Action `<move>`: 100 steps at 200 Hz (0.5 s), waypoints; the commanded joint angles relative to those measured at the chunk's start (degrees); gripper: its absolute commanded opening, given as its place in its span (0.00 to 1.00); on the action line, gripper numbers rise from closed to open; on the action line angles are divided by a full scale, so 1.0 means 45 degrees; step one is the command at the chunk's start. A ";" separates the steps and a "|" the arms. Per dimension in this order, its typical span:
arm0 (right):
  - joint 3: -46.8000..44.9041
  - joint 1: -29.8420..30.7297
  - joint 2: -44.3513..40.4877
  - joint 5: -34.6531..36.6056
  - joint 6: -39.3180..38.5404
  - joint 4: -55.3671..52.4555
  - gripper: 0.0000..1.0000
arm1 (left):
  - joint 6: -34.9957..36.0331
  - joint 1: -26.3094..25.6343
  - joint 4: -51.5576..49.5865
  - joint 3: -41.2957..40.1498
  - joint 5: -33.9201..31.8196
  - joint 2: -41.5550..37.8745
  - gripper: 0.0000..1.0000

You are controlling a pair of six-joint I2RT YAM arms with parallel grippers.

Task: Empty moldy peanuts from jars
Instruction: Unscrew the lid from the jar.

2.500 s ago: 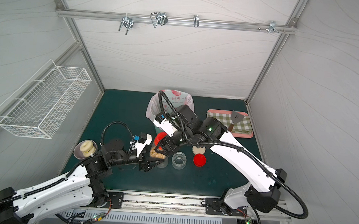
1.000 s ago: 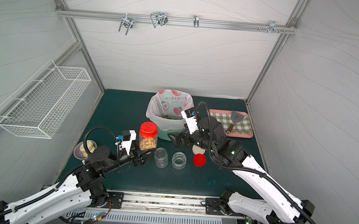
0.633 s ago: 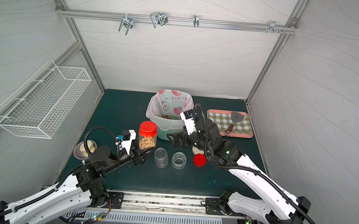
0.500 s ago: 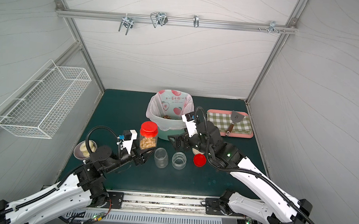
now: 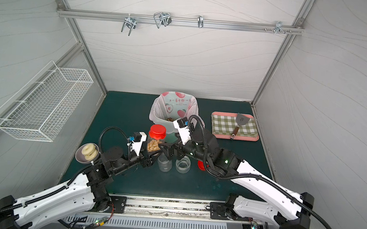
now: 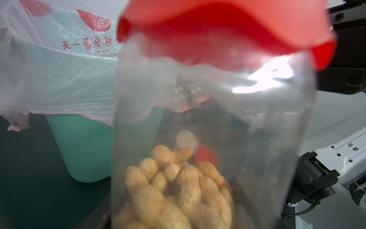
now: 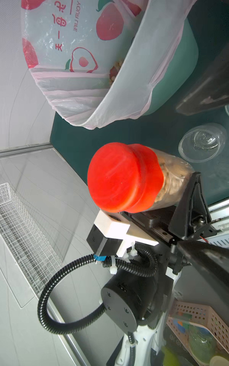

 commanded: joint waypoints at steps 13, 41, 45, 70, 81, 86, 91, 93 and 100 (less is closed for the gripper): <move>0.0654 0.0356 0.0253 0.0924 0.0098 0.0905 0.94 | -0.0084 0.0007 0.1207 0.0051 -0.0302 -0.0305 0.26; 0.0925 0.0670 0.0571 0.1095 0.0059 0.1240 0.91 | -0.0083 0.0015 0.1188 0.0028 -0.0312 -0.0384 0.26; 0.1002 0.0762 0.0637 0.1191 0.0027 0.1259 0.91 | -0.0083 0.0009 0.1201 0.0039 -0.0285 -0.0384 0.26; 0.1405 0.1048 0.1067 0.1623 0.0023 0.1496 0.91 | -0.0122 0.0016 0.1281 -0.0028 -0.0216 -0.0439 0.27; 0.1450 0.1085 0.1255 0.1810 0.0268 0.1695 0.92 | -0.0141 0.0005 0.1369 -0.0103 -0.0223 -0.0499 0.27; 0.1461 0.1072 0.1317 0.1884 0.0398 0.1777 0.92 | -0.0142 0.0018 0.1400 -0.0109 -0.0216 -0.0520 0.27; 0.1487 0.1070 0.1414 0.1941 0.0516 0.1844 0.92 | -0.0144 0.0003 0.1384 -0.0127 -0.0216 -0.0555 0.27; 0.1504 0.1097 0.1446 0.1963 0.0562 0.1870 0.92 | -0.0143 0.0001 0.1370 -0.0128 -0.0214 -0.0574 0.27; 0.1557 0.1135 0.1560 0.2100 0.0694 0.1951 0.92 | -0.0123 0.0020 0.1365 -0.0132 -0.0214 -0.0630 0.27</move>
